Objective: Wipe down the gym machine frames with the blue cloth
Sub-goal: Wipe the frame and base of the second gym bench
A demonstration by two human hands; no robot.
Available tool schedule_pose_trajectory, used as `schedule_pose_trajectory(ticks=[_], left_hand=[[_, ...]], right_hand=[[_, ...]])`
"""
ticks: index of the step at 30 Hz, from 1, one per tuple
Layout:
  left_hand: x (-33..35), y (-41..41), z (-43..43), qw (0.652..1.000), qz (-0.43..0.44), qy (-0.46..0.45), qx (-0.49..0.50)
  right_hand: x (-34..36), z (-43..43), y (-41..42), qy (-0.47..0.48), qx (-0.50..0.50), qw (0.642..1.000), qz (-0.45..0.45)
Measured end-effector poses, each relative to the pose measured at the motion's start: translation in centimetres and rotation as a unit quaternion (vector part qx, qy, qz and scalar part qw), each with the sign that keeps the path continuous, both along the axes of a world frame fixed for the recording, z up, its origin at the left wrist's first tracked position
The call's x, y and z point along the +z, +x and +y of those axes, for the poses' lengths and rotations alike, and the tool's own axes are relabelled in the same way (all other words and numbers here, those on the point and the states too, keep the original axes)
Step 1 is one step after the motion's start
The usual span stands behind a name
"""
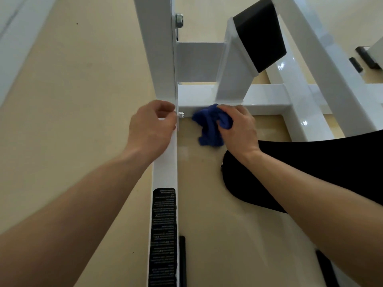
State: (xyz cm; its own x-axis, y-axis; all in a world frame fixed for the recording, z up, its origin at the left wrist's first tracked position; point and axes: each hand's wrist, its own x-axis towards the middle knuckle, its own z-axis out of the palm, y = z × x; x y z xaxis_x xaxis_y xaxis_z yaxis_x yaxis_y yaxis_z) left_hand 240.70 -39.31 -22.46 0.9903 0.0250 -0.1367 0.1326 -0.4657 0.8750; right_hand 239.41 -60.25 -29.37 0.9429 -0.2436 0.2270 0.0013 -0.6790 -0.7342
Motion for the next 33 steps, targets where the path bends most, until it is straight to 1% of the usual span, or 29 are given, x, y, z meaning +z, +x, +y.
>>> schedule_pose_trajectory(ticks=[2, 4, 6, 7, 8, 10, 15, 18, 20, 23, 29, 33], left_hand=[[0.0, 0.0, 0.8, 0.998, 0.02, -0.03, 0.042], [-0.2, -0.2, 1.5, 0.998, 0.024, -0.032, 0.052], [-0.3, -0.3, 2.1, 0.998, 0.023, -0.033, 0.054], [-0.3, -0.4, 2.4, 0.998, 0.022, -0.031, 0.054], [-0.3, -0.3, 2.7, 0.998, 0.022, -0.026, 0.053], [-0.2, -0.3, 3.4, 0.998, 0.022, -0.015, 0.054], [-0.3, -0.4, 4.5, 0.996, 0.04, -0.017, 0.072], [-0.4, -0.4, 4.5, 0.995, 0.049, -0.022, 0.08], [-0.4, -0.4, 4.2, 0.995, 0.053, -0.023, 0.08], [-0.4, -0.5, 3.7, 0.995, 0.052, -0.021, 0.077], [-0.3, -0.7, 3.3, 0.996, 0.046, -0.015, 0.076], [-0.3, -0.6, 3.6, 0.997, 0.031, -0.003, 0.07]], right_hand=[[-0.7, 1.6, 1.0, 0.009, 0.002, 1.0, 0.029], [-1.2, 3.7, 1.5, -0.012, 0.012, 0.999, 0.032], [-1.7, 5.3, 1.4, -0.06, 0.058, 0.996, 0.031], [-1.8, 5.8, 1.2, -0.063, 0.088, 0.993, 0.039], [-1.9, 6.0, 1.0, -0.053, 0.109, 0.992, 0.045], [-2.0, 5.9, 0.9, -0.026, 0.123, 0.991, 0.041], [-2.1, 4.8, 1.8, -0.059, 0.141, 0.987, 0.057], [-2.1, 4.7, 2.5, -0.085, 0.122, 0.987, 0.057], [-2.3, 5.1, 2.8, -0.116, 0.105, 0.987, 0.04], [-2.5, 5.7, 3.5, -0.138, 0.083, 0.987, 0.022], [-1.5, 3.5, 3.8, -0.239, 0.088, 0.967, 0.007], [-0.7, -1.9, 2.3, -0.229, -0.004, 0.973, 0.04]])
